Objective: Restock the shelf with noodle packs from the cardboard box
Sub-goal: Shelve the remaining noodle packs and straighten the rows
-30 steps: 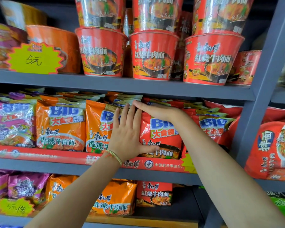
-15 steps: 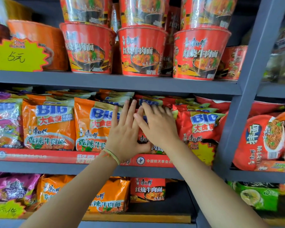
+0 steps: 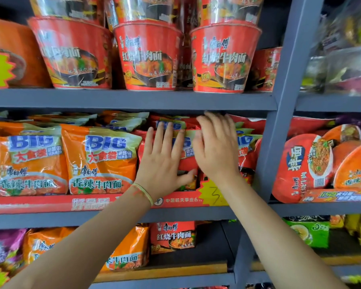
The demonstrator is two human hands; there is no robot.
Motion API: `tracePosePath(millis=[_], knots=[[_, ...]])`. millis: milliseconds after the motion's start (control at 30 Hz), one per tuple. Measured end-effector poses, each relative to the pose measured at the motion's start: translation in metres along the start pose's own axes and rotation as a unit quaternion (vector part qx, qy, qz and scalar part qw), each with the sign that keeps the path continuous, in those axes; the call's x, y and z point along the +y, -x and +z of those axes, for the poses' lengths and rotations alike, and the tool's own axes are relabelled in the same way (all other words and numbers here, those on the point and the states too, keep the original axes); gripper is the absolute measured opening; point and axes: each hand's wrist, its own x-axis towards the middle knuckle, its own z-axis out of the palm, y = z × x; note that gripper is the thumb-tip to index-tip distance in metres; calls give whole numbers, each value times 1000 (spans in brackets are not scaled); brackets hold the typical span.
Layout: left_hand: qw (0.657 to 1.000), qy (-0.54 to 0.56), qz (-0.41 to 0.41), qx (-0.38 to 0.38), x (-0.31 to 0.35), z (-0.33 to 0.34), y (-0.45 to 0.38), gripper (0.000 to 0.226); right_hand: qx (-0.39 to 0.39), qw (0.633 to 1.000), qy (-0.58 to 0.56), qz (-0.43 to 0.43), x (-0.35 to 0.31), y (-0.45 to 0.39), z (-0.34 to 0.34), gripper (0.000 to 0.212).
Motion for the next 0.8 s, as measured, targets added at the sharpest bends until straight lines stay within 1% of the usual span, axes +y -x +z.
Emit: tracePosePath(millis=[33,100,133,200,333,400,500,533,567,600,667,700,733,767,800], knots=[[1000,-8,7,0,3,1,0,94,-8,999,33,36,8,-1,2,41],[1000,-20,12,-8,5,4,-2,94,-54,991,74,102,17,-1,11,45],[1000,-23,10,-11,5,5,-3,93,-79,988,78,112,18,0,16,48],[1000,-18,5,-1,3,9,-4,90,-92,989,72,89,18,4,26,48],[999,0,4,53,-2,15,-1,86,-53,997,50,41,21,2,27,43],[998,0,10,62,-3,15,-1,85,-49,995,52,71,21,-2,27,46],[998,-3,16,58,-4,13,-2,84,-86,985,68,131,17,-14,26,55],[998,-2,17,55,-5,14,-3,83,-95,986,59,125,14,-19,26,56],[999,1,17,49,-6,15,-4,82,-105,989,41,100,11,-24,25,54],[999,2,18,42,-6,16,-5,83,-124,990,14,64,6,-29,25,51],[1000,-2,20,21,-5,17,-6,87,-204,979,-29,-2,-8,-41,26,50],[1000,-6,21,10,-5,18,-7,88,-251,967,-37,-13,-14,-47,29,54],[1000,-8,22,0,-5,18,-7,90,-298,954,-39,-5,-19,-52,32,60],[1000,-10,19,-9,-6,18,-7,91,-327,944,-37,8,-24,-56,34,63],[1000,-11,16,-15,-6,19,-8,92,-326,945,-36,17,-27,-57,37,63]])
